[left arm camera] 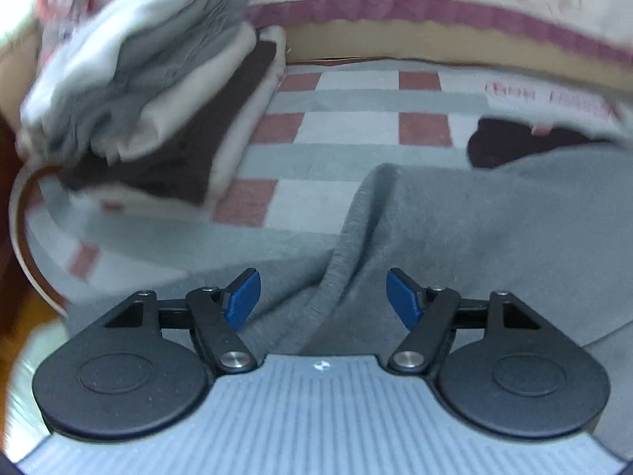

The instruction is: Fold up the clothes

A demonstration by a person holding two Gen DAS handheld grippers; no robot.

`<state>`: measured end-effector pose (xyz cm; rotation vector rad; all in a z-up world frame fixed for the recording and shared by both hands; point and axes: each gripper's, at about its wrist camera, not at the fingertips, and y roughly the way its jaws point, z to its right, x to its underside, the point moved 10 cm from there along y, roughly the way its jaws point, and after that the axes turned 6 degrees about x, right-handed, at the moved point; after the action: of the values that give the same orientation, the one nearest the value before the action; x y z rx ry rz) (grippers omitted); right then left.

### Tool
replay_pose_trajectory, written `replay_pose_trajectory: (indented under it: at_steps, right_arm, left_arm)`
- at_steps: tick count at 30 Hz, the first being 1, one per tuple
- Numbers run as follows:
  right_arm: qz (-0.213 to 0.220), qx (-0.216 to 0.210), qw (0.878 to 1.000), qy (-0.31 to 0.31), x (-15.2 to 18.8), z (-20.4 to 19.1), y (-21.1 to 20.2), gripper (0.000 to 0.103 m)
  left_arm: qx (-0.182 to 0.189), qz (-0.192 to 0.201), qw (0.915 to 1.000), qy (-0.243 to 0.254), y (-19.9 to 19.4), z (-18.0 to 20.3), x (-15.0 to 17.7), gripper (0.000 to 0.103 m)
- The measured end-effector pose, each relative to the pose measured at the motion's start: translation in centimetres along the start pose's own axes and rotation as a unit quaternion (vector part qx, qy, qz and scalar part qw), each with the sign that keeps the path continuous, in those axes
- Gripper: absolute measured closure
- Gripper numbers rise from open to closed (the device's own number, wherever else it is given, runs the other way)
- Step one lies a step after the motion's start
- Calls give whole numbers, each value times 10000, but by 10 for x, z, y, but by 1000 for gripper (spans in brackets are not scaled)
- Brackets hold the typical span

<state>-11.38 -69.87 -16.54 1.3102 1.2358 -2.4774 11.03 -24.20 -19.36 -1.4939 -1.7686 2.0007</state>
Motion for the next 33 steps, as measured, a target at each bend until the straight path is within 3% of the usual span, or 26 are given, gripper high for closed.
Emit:
replay_pose_trajectory:
  at_steps: [6,10,13,17,21,25,28,30,33]
  right_arm:
    - [1091,946,9894,183,-44,47,-46,87]
    - [661,1547,9842,556,-24,97,-35,87]
    - [-58,1248,9831,1335,6,123,-15,86]
    - [-799,546,9629,2518,38,135,14,85]
    - [-954,478,9566,2713,48,136,24,84]
    - [-920,486,9577,2682,53,127,19,84]
    - [-872,490,9601,2612,52,125,22,83]
    - [-838,490,9618,2561,51,124,24,82]
    - [-786,492,9642,2485,49,123,27,82]
  left_arm:
    - [-434,51,9989,-159,-4,-43,18,30]
    - [-740,-5,9972,-54,4,-64,28,29]
    - [-727,-121,9970,-216,11,-72,34,29]
    - [-333,-185,9969,-685,11,-70,37,29]
    - [160,-64,9971,-747,-3,-54,40,29]
    - [584,-118,9968,-526,-16,-28,51,28]
    - [764,-86,9970,-82,-21,-3,60,21]
    - [393,-110,9982,438,-13,8,63,19]
    - [-308,-272,9962,770,6,8,58,17]
